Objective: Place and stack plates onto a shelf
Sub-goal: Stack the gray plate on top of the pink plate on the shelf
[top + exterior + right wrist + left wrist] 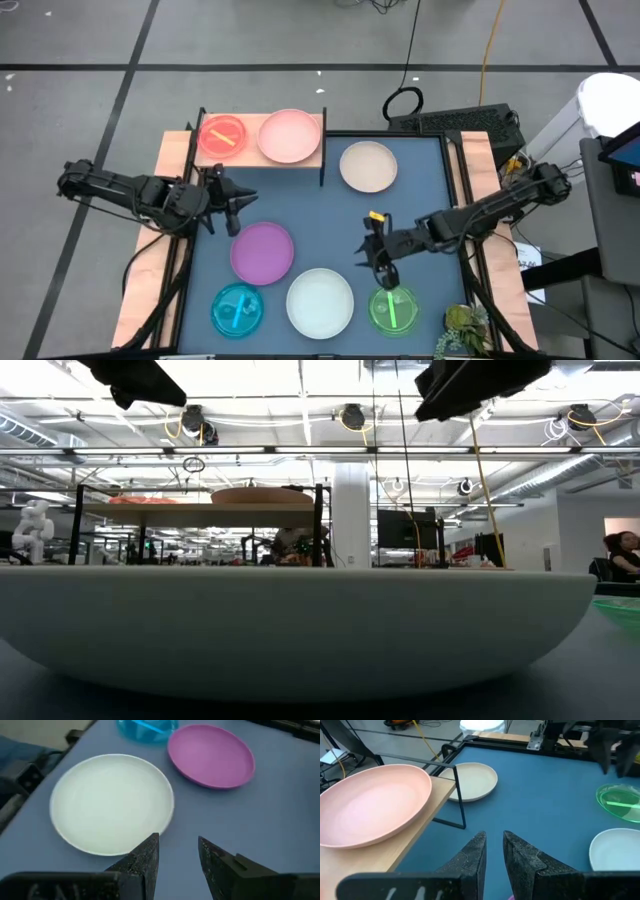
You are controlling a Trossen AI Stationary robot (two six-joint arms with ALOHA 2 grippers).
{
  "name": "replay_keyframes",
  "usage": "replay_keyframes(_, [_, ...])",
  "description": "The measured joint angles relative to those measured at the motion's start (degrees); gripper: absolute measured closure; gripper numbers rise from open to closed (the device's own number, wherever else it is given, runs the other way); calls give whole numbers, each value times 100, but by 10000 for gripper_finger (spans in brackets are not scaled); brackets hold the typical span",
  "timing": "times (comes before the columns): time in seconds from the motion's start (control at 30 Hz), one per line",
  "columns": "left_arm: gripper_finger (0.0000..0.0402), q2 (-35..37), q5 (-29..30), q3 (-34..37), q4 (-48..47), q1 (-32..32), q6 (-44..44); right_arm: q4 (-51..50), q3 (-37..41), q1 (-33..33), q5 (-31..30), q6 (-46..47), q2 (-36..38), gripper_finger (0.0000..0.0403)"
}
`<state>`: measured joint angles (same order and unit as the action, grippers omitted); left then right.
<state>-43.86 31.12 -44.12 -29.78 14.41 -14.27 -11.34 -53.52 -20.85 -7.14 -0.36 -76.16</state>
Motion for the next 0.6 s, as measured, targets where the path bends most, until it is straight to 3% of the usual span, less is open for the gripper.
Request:
replay_keyframes(0.3, [329,-348,-163,0,3,-1,-204,100,-7,-340,-7,-10,-93,284])
replay_keyframes(0.6, [329,-718,-170,0,7,217,-218,428,-7,-531,290,-33,-845,284])
